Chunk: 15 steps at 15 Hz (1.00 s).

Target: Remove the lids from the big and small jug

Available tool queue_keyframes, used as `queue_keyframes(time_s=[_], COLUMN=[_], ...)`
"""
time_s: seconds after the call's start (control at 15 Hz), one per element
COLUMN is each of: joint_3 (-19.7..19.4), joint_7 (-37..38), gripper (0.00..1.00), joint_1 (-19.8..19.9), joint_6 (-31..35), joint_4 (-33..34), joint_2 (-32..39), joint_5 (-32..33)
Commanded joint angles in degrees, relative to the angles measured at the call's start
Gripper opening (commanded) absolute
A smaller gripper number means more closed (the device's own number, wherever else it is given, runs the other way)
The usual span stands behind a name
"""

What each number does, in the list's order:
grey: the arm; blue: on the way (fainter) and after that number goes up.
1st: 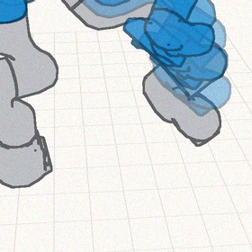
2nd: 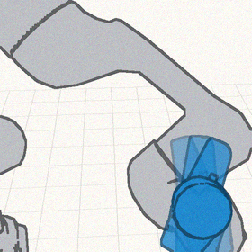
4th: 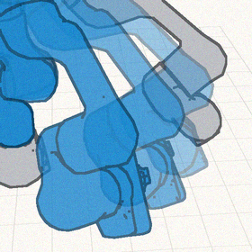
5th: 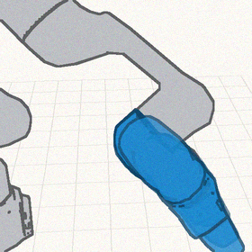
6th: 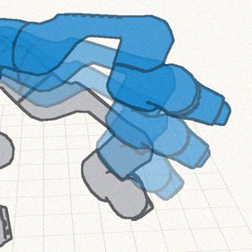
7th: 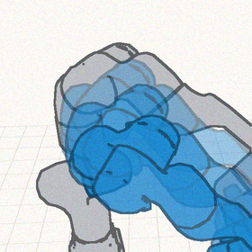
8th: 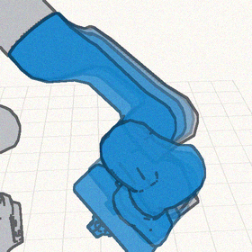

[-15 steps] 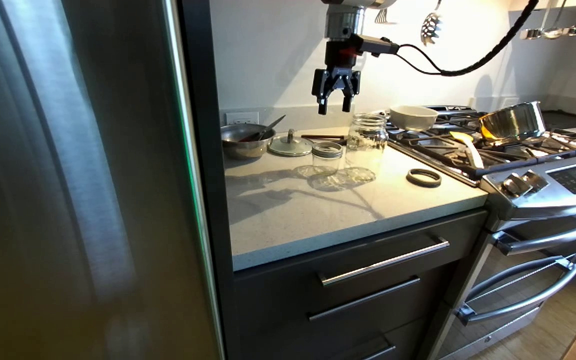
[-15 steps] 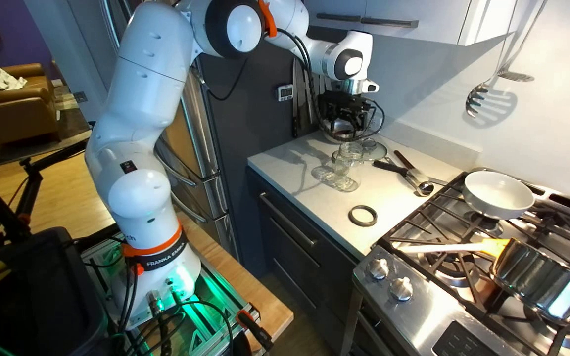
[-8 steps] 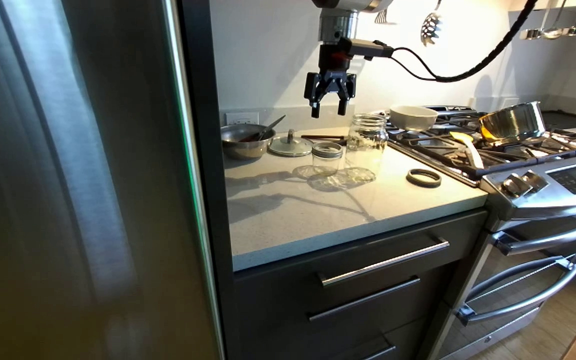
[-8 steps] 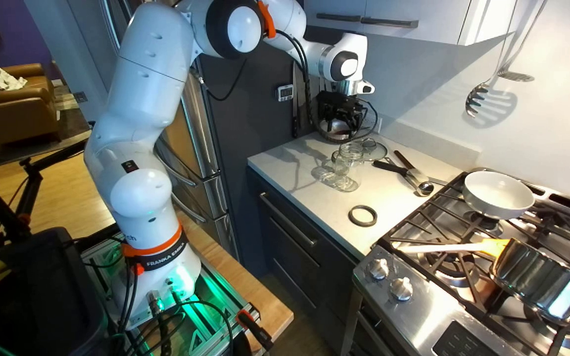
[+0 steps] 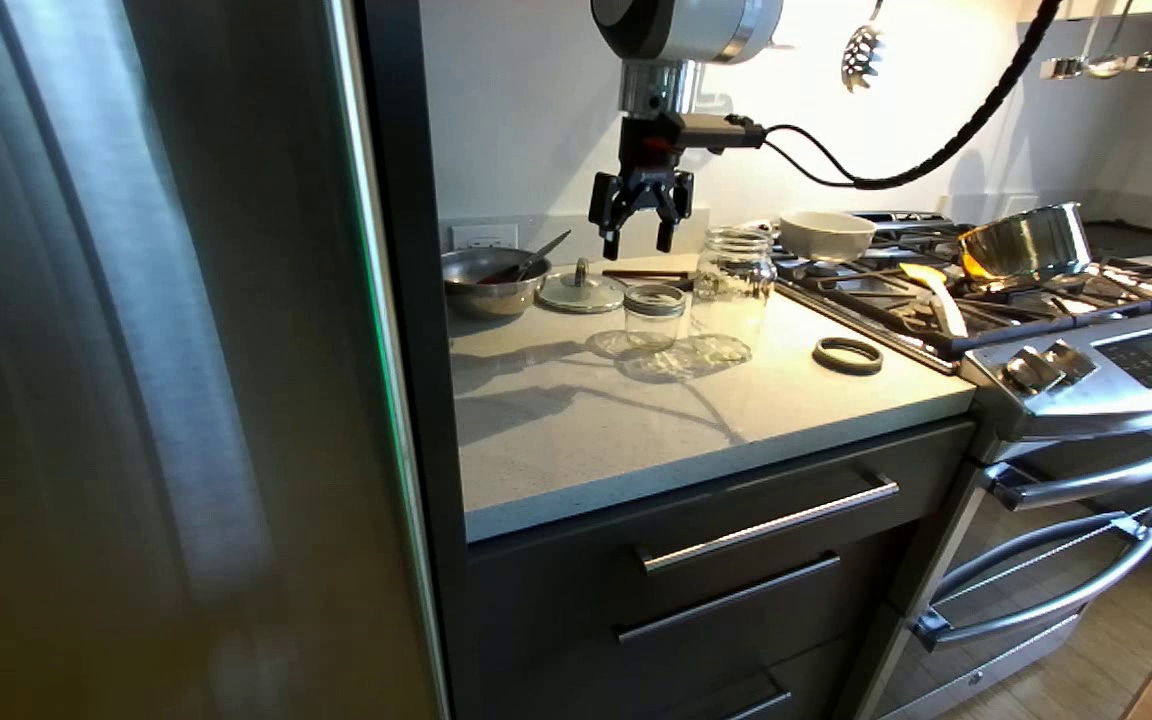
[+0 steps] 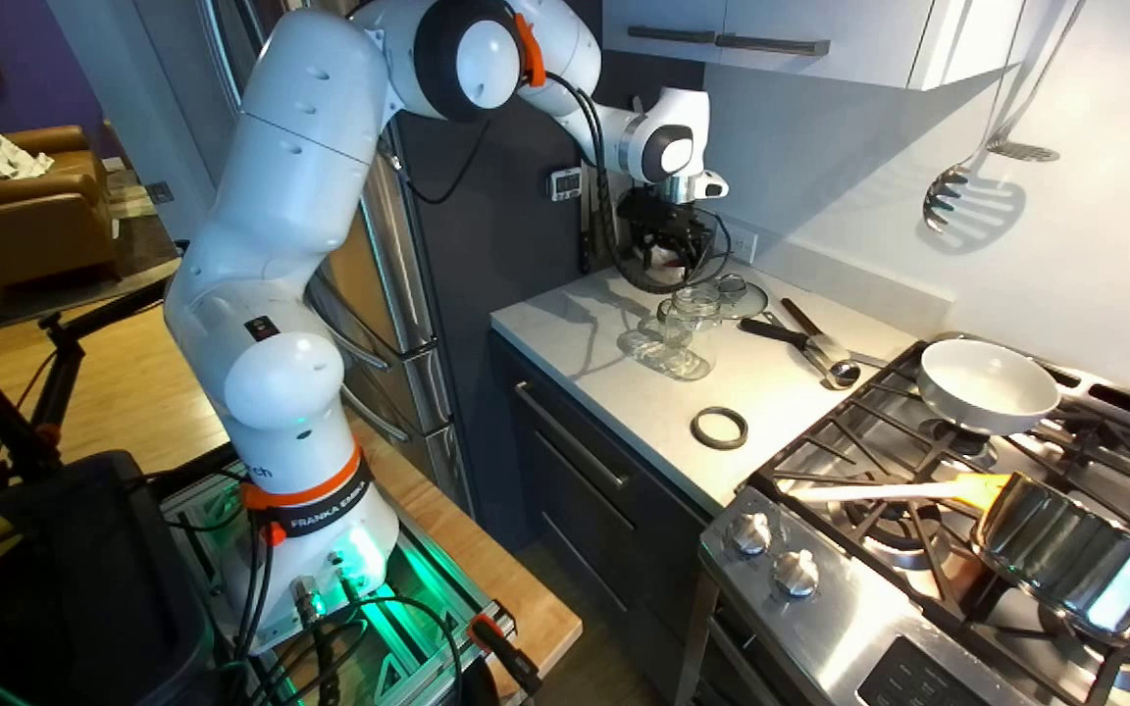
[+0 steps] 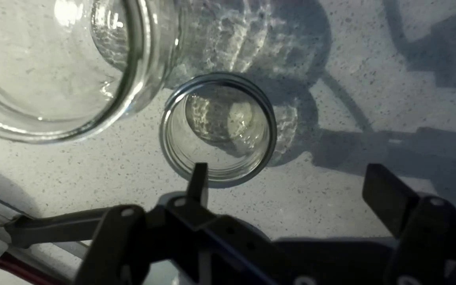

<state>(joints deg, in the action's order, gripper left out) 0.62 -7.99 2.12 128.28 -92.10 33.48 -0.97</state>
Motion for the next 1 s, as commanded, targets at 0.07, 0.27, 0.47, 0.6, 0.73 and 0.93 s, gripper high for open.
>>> queue_keyframes(time_s=[0.07, 0.27, 0.47, 0.6, 0.73, 0.93], joint_3=[0.1, 0.1, 0.5, 0.4, 0.4, 0.4], joint_7=[0.0, -0.1, -0.3, -0.1, 0.0, -0.1], gripper=[1.00, 1.00, 0.93, 0.68, 0.51, 0.57], joint_1=[0.1, 0.1, 0.3, 0.3, 0.5, 0.6], joint_6=[2.1, 2.9, 2.9, 2.3, 1.8, 1.7], joint_4=[-1.2, -0.7, -0.2, 0.0, 0.1, 0.3], joint_2=[1.4, 2.4, 3.4, 3.6, 3.7, 3.9], joint_5=[0.4, 0.5, -0.1, -0.2, -0.5, -0.4])
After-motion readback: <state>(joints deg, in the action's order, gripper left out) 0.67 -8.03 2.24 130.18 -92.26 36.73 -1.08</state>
